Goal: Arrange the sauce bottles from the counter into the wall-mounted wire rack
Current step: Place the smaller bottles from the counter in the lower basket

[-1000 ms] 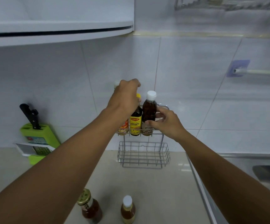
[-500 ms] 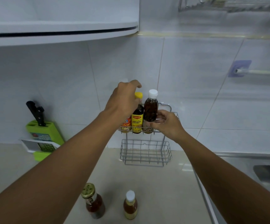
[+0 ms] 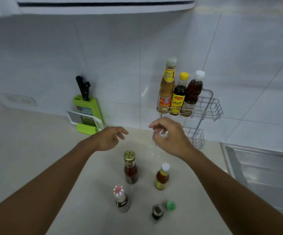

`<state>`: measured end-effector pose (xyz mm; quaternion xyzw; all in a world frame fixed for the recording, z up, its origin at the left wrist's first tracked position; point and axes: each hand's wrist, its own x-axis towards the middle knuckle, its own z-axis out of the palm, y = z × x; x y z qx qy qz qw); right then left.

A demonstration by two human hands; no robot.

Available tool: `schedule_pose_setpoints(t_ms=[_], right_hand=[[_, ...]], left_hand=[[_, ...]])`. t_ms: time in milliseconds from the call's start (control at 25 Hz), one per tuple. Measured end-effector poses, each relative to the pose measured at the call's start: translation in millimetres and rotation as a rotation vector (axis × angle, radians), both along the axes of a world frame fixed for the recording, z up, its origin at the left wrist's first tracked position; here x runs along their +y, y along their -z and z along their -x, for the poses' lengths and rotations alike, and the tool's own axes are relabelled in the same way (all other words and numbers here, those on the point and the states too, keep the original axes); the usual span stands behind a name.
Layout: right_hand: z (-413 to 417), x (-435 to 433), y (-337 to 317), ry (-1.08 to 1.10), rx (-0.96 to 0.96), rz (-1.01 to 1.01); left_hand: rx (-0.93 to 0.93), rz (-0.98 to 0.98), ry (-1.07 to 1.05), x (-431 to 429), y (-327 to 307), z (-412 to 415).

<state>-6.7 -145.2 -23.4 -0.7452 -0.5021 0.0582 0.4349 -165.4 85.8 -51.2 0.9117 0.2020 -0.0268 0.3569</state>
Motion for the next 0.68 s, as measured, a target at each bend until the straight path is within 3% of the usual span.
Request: schedule_pose_setpoints(t_ms=[120,200,560,680], right_hand=[[39.8,20.4,16.0,-0.251,0.047,0.432],[58.1,32.0,31.3,-0.278,-0.038,0.565],[79.8,49.1,49.2,-0.184,-0.137,0.604],[79.3,45.5,41.9,-0.16,-0.126,0.608]], left_hand=[[0.191,0.19,0.058,-9.7,47.0,33.2],[0.212,0.254,0.045,-27.5,69.7,44.5],[-0.07,0.491,-0.195,-68.0,140.0,41.0],[-0.118,0.538,-0.126,-68.3,139.6,31.6]])
